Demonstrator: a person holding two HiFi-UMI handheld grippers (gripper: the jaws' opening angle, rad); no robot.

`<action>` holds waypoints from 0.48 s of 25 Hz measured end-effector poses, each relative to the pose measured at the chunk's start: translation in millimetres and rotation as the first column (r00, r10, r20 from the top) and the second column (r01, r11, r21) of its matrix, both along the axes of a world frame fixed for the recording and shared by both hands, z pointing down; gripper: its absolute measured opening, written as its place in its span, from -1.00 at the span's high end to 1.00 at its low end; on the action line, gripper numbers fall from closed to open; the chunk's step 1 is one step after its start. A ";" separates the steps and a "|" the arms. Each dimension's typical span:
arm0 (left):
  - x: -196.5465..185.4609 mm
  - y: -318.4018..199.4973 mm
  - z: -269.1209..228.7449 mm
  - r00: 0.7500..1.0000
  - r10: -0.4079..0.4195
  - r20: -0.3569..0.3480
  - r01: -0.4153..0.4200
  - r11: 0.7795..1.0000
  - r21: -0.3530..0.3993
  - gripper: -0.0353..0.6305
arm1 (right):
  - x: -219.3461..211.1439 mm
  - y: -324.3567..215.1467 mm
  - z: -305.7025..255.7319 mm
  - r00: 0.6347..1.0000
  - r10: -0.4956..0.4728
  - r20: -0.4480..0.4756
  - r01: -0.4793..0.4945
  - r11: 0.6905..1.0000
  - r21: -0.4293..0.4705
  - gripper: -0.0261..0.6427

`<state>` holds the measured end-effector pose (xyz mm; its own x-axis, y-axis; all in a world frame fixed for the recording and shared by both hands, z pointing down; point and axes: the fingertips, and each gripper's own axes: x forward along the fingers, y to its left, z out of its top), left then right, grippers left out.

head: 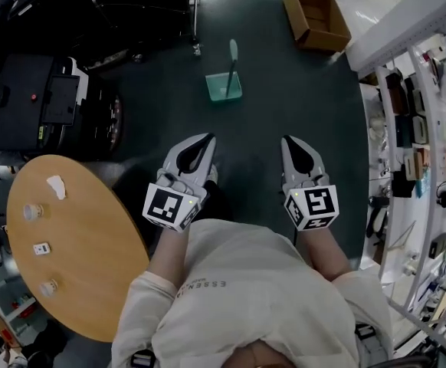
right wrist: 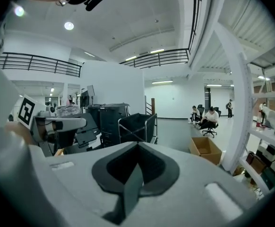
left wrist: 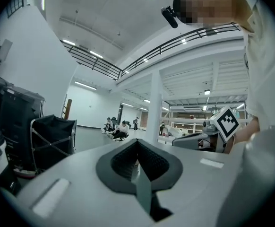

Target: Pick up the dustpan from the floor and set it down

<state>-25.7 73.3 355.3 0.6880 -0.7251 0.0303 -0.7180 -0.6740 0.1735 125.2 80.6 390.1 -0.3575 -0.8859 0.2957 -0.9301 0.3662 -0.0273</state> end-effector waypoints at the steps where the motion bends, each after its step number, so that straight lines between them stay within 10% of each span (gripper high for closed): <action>1: -8.9 -20.6 -0.9 1.000 -0.001 -0.008 0.001 1.000 -0.005 0.84 | -6.0 -20.1 -1.7 1.000 0.006 -0.003 -0.006 1.000 0.000 0.96; 12: -63.0 -170.4 6.8 0.998 -0.056 -0.016 0.055 0.997 -0.051 0.84 | -50.2 -181.8 14.6 0.999 0.019 -0.030 -0.021 0.997 -0.069 0.96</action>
<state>-88.7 -97.0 362.1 0.6473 -0.7601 0.0565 -0.7507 -0.6231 0.2195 75.0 -101.1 404.7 -0.3304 -0.8697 0.3667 -0.9380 0.3459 -0.0250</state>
